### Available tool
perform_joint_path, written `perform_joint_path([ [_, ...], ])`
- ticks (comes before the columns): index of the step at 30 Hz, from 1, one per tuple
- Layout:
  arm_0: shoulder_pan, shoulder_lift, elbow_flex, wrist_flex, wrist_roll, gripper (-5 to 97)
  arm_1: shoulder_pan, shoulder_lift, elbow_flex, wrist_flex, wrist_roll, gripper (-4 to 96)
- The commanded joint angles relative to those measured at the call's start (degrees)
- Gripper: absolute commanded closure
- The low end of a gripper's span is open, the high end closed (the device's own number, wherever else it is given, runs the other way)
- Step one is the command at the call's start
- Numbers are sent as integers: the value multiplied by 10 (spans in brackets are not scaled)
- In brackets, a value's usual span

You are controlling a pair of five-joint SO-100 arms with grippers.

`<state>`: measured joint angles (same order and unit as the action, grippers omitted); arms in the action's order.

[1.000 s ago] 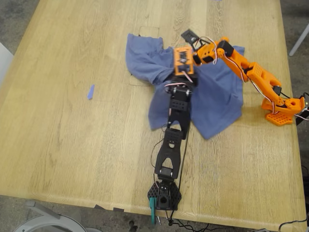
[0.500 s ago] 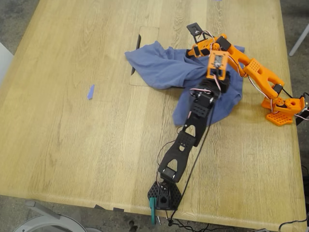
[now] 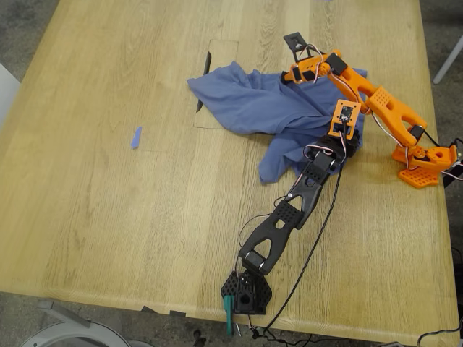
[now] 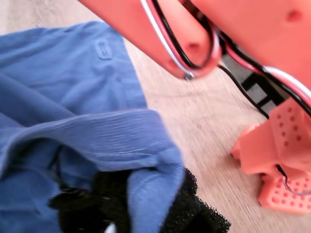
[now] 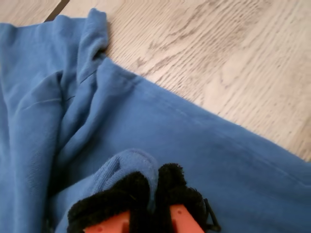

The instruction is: Fold a T-shirt

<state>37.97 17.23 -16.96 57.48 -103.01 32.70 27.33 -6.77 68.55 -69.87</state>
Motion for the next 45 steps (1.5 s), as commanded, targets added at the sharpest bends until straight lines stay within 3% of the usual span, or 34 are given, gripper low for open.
perform_joint_path([
  [1,21,15,-21,-2,16,741,22,7,-13,2,4,915],
  [6,26,4,-22,-2,26,662,31,11,-13,11,4,915],
  [10,35,3,-22,14,46,530,32,16,-13,24,2,915],
  [13,40,3,-22,40,89,419,27,19,-13,30,2,915],
  [18,40,-18,-21,44,146,351,18,25,-13,35,3,915],
  [23,38,-55,-21,5,206,346,12,29,-13,40,1,915],
  [31,57,-121,-11,-47,232,345,3,29,-13,45,0,915],
  [38,-8,-145,33,-121,272,361,-11,25,-13,46,2,915],
  [45,-67,-185,-4,-129,307,472,-18,26,-13,46,3,915],
])
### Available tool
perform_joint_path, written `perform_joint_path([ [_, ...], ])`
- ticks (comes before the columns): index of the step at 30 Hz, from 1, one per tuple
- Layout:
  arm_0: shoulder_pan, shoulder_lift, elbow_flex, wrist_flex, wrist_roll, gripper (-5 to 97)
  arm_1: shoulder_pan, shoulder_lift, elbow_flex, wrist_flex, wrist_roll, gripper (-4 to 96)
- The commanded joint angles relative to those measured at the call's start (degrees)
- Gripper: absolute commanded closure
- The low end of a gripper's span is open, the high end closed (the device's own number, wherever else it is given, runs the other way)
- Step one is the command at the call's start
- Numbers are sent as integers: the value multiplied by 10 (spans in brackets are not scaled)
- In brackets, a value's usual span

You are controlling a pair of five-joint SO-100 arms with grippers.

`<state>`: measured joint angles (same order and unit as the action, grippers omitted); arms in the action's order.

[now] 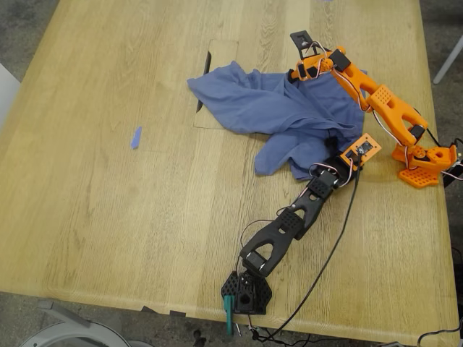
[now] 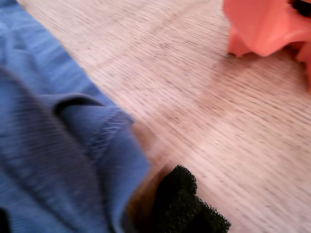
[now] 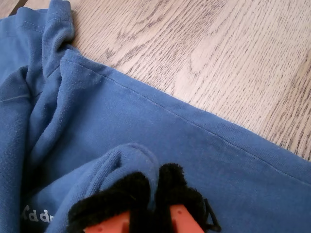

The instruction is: Fold a T-shirt

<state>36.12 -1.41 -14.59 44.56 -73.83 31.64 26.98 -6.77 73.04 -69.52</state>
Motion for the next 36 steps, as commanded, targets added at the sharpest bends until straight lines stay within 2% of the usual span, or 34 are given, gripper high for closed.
perform_joint_path([
  [1,-56,-6,-38,0,25,501,-7,31,-13,2,-1,915],
  [8,-107,-13,-43,33,24,680,-10,45,-13,23,-2,915],
  [13,-124,3,-43,47,11,902,-14,62,-13,64,-4,915],
  [14,-126,8,-43,54,8,918,-15,67,-13,70,-4,915],
  [21,-147,120,-44,120,-11,918,-20,127,-13,75,-3,915],
  [36,-262,454,-43,352,-9,918,-72,301,-13,41,-18,915],
])
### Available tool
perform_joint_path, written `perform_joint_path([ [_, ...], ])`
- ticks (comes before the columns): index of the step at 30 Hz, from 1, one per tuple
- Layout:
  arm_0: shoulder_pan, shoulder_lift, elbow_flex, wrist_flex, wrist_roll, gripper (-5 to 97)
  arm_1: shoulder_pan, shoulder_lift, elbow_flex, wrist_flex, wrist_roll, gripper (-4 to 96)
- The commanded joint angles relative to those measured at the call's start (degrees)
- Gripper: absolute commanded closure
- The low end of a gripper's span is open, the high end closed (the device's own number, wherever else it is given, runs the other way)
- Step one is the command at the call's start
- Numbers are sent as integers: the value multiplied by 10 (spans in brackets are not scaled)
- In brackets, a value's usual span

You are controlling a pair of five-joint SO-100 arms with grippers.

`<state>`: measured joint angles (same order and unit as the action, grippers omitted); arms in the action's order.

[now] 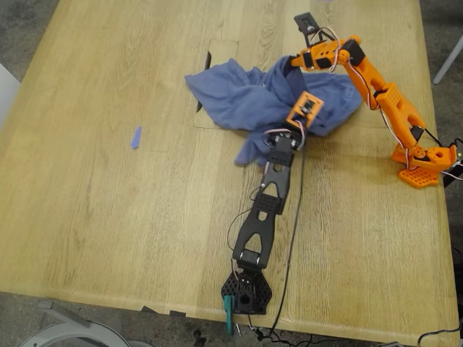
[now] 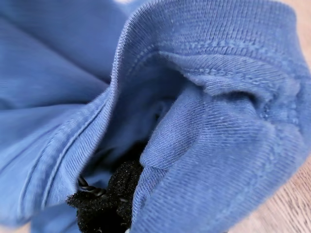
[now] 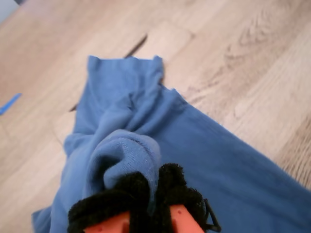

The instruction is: Fold a T-shirt

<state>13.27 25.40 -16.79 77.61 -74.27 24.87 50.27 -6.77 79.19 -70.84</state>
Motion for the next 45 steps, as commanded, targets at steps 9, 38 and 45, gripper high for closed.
perform_joint_path([
  [9,-89,340,-21,55,-4,918,-40,168,-13,-74,-4,915],
  [38,-76,586,-25,-120,-44,918,-135,356,-13,-340,-48,915],
  [45,-19,629,-25,-154,-54,918,-177,410,-13,-293,-58,915],
])
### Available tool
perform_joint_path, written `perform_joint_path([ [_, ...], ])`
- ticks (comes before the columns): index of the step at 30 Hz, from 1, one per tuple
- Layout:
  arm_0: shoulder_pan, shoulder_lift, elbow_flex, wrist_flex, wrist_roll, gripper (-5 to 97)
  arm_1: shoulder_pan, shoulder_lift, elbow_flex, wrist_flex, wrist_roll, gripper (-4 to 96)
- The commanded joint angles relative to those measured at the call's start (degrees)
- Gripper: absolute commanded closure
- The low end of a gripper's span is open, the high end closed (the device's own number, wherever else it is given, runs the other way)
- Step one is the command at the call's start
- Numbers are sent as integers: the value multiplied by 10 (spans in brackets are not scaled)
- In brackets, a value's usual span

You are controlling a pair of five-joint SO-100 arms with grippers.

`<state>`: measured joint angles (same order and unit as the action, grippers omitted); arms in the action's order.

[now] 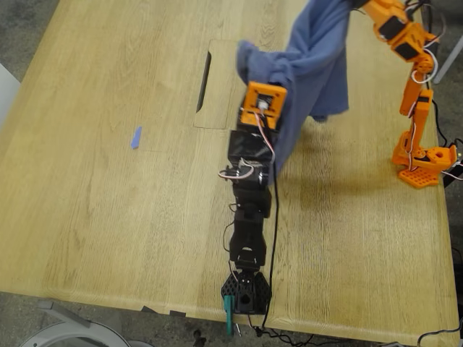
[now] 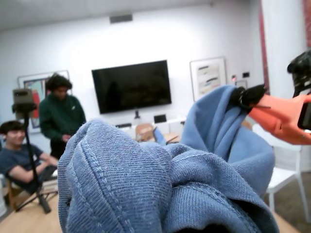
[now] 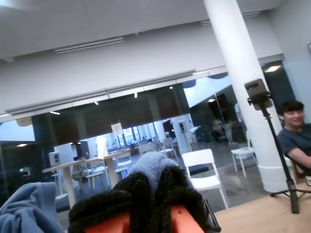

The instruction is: Fold a T-shirt

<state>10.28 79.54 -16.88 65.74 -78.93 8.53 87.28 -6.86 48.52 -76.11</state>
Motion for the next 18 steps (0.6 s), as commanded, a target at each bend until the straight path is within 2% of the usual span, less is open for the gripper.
perform_joint_path([
  [1,17,96,-25,-32,-7,918,-25,49,-12,29,-7,915],
  [6,35,150,-11,21,-4,918,-57,107,-11,112,-13,915],
  [12,48,242,75,39,10,918,-55,183,4,186,-21,915],
  [18,103,253,82,76,18,919,-61,226,26,230,-18,915],
])
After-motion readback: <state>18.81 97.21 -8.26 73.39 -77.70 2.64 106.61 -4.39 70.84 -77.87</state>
